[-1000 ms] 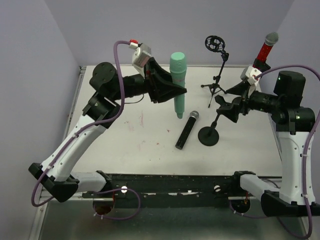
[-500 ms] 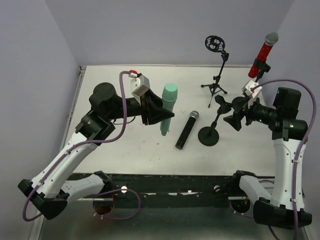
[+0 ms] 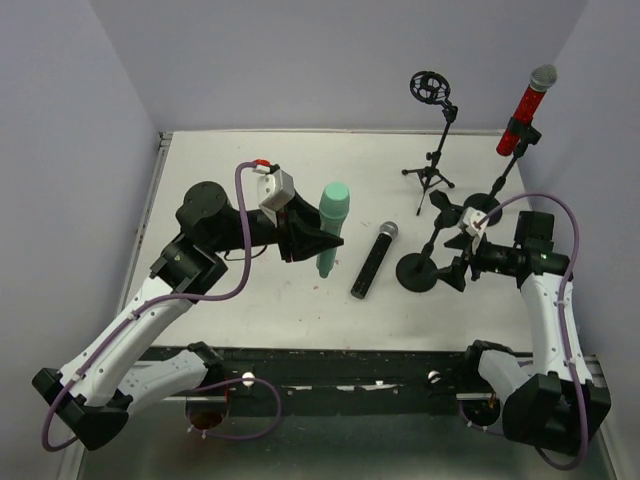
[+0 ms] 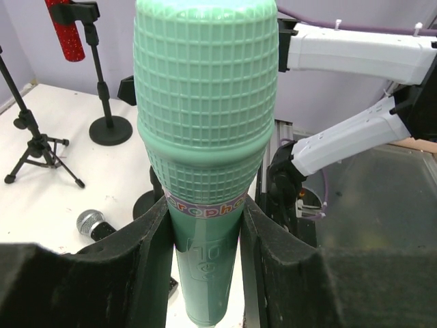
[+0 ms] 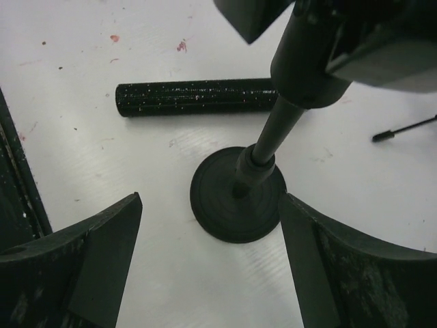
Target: Attach the microphones to the stand
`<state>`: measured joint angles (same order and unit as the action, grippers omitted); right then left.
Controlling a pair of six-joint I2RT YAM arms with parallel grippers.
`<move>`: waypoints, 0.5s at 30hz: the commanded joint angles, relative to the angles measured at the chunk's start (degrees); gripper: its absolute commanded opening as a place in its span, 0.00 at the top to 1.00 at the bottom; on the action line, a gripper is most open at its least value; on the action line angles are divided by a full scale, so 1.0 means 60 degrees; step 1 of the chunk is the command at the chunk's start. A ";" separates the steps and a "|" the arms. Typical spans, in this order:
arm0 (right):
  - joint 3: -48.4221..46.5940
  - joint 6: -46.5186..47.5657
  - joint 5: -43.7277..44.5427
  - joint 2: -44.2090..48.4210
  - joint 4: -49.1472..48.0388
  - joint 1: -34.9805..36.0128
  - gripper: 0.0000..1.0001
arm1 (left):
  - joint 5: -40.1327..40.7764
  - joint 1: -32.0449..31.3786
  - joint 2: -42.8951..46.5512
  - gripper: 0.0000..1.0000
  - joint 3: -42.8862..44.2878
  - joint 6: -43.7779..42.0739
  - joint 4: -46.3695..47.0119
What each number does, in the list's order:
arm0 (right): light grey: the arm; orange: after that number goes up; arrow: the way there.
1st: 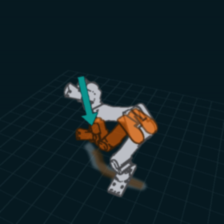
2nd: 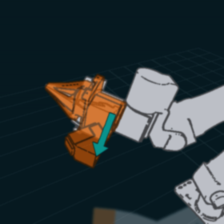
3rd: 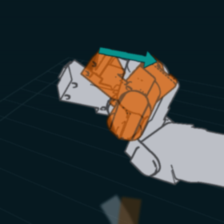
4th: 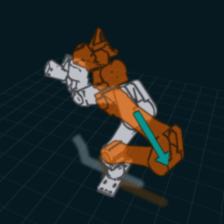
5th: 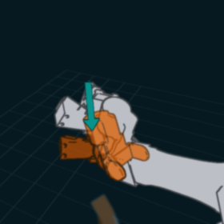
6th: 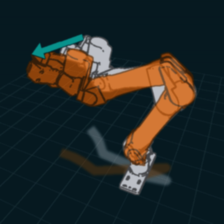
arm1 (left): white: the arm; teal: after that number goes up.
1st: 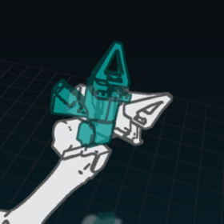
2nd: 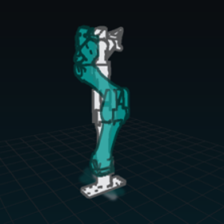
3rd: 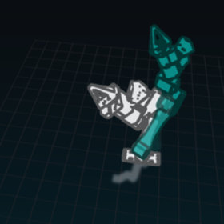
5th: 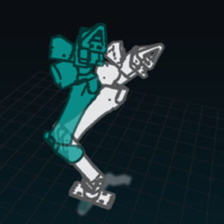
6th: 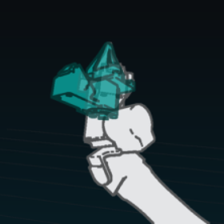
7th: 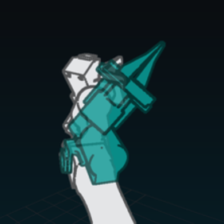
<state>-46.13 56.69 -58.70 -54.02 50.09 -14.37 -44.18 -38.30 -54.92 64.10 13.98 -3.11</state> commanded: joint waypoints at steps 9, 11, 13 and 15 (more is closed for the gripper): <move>0.0686 0.0925 -0.2095 -0.1162 -0.3439 -0.0066 0.14 | 0.0113 0.0041 0.0320 1.00 -0.0355 0.0571 0.0710; 0.0803 0.0588 -0.2447 -0.1236 -0.3819 -0.0066 0.16 | 0.0229 0.0041 0.0305 1.00 -0.0312 0.0615 0.0637; 0.0920 -0.0040 -0.2740 -0.1309 -0.4331 -0.0066 0.19 | 0.0289 0.0041 0.0290 1.00 -0.0253 0.0658 0.0622; 0.1037 -0.0204 -0.2917 -0.1382 -0.4553 -0.0066 0.20 | 0.0318 0.0041 0.0203 1.00 -0.0224 0.0760 0.0665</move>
<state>-41.47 59.51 -70.26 -61.47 29.69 -14.37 -43.66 -38.30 -54.04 62.30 17.10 -1.34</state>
